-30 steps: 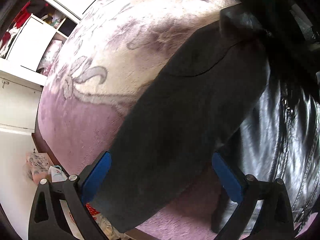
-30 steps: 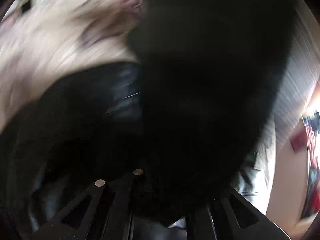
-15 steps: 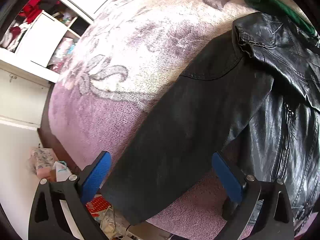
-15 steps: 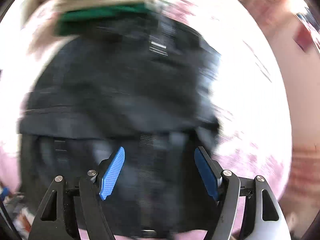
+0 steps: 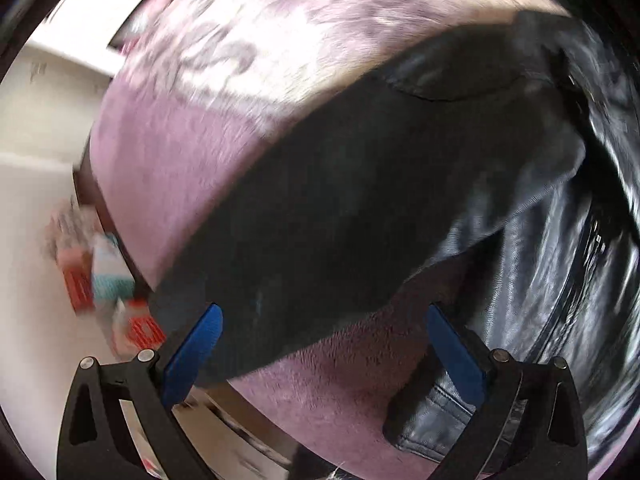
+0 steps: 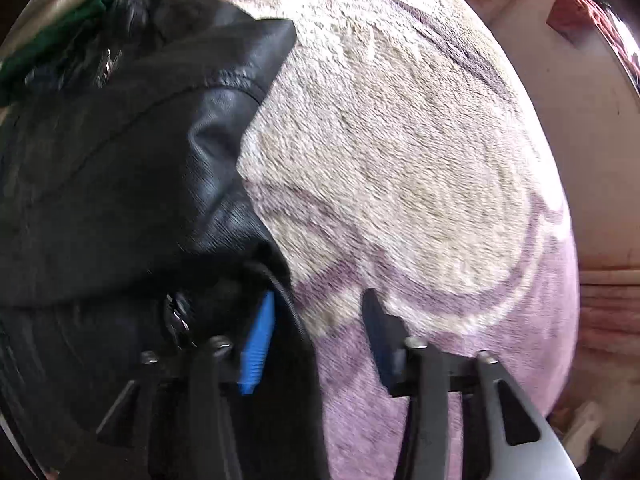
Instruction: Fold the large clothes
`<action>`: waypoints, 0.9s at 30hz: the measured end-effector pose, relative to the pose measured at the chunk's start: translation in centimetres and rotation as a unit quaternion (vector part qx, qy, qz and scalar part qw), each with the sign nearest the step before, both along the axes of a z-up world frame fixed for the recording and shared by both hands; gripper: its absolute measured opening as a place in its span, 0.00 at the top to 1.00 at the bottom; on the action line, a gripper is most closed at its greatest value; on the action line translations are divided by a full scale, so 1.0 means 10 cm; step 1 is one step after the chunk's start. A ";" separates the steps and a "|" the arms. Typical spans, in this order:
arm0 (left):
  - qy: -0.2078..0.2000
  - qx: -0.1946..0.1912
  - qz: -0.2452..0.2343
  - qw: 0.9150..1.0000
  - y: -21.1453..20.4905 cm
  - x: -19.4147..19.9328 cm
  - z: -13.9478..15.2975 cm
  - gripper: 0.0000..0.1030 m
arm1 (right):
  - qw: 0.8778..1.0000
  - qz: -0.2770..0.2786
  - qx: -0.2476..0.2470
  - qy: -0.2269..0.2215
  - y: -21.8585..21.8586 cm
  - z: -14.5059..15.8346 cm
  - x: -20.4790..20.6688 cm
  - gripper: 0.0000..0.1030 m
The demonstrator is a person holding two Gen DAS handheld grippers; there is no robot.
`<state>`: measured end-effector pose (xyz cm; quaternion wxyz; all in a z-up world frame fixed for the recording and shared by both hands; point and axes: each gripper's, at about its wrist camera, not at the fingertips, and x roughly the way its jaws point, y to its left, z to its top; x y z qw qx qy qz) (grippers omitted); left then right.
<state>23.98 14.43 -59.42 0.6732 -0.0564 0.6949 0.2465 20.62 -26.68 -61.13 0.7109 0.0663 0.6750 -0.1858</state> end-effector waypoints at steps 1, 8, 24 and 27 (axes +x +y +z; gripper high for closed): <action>-0.004 -0.004 0.010 1.000 0.05 -0.06 0.03 0.00 | 1.000 -0.008 0.011 0.003 0.00 0.06 -0.06 0.53; -0.036 -0.111 0.124 0.985 0.47 -0.85 0.07 0.00 | 0.983 0.000 0.170 -0.069 0.51 0.65 -0.27 0.52; -0.228 -0.268 0.499 0.792 1.47 -1.78 -0.82 0.30 | 0.968 0.144 0.196 0.064 2.45 -0.17 0.03 0.41; -0.233 -0.211 0.497 0.809 1.54 -1.86 -0.69 0.70 | 0.970 0.151 0.183 0.056 2.54 -0.10 -0.32 0.41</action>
